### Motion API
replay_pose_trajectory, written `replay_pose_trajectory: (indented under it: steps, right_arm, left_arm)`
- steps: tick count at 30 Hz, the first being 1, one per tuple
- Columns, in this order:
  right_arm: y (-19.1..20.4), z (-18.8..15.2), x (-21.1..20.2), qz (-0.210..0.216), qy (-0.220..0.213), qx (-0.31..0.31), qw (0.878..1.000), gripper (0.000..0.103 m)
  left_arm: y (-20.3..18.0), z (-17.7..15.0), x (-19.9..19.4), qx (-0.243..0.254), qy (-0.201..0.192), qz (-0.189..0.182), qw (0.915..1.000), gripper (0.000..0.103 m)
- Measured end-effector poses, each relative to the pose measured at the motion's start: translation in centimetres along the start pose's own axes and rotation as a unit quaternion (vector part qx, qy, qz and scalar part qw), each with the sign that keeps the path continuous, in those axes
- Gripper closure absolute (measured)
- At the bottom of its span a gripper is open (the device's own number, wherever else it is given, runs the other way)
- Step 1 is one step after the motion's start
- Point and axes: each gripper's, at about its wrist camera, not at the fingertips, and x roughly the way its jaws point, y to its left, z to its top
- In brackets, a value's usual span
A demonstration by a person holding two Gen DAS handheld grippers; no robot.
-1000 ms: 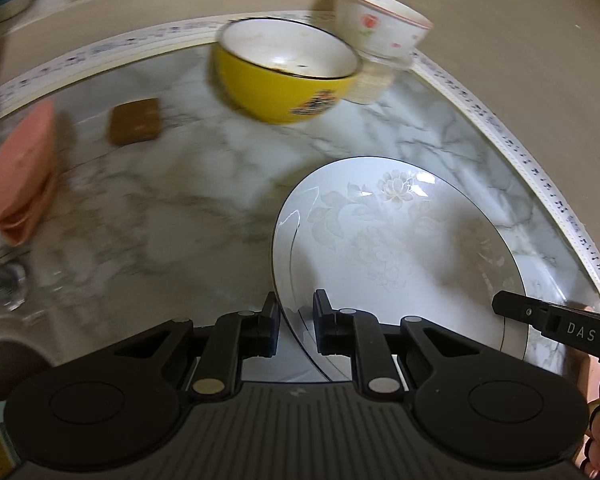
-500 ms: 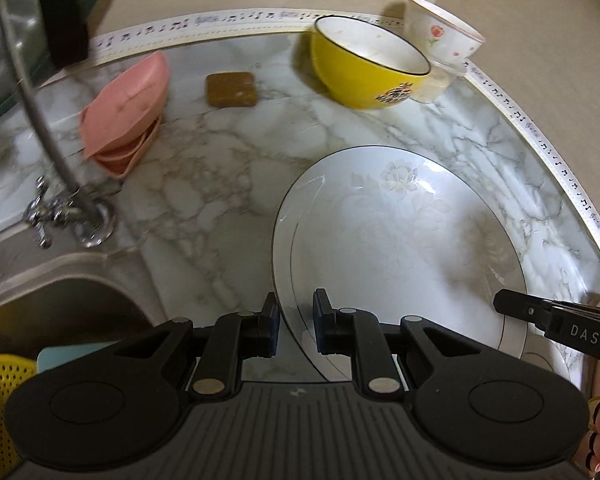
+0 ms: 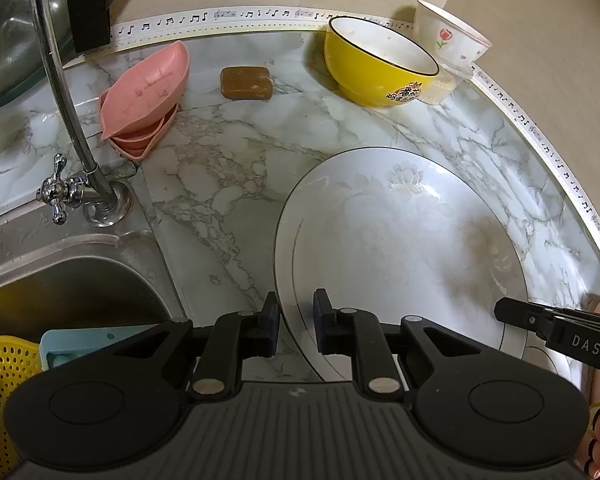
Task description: Organize plates and bowls
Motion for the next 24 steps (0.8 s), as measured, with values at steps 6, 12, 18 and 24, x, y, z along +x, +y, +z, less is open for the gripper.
replay_pose_trajectory:
  steps: [6, 12, 18, 24]
  right_arm:
    - [0.0, -0.1, -0.6, -0.013, -0.004, -0.005, 1.0, 0.08]
    - [-0.1, -0.6, -2.0, -0.017, -0.015, -0.01, 1.0, 0.078]
    - [-0.1, -1.3, -3.8, -0.015, -0.028, -0.014, 0.999, 0.076]
    - [-0.3, -2.1, -6.1, -0.013, -0.048, -0.019, 0.999, 0.069]
  left_arm:
    - [-0.2, -0.2, -0.2, 0.005, -0.007, 0.007, 0.9999, 0.087]
    - [-0.3, -0.6, -0.7, 0.008, -0.014, 0.014, 0.9998, 0.087]
    - [-0.4, -1.3, -1.9, 0.007, -0.025, 0.022, 0.9994, 0.086]
    - [-1.4, -2.6, -4.1, 0.025, -0.05, 0.033, 0.9979, 0.086]
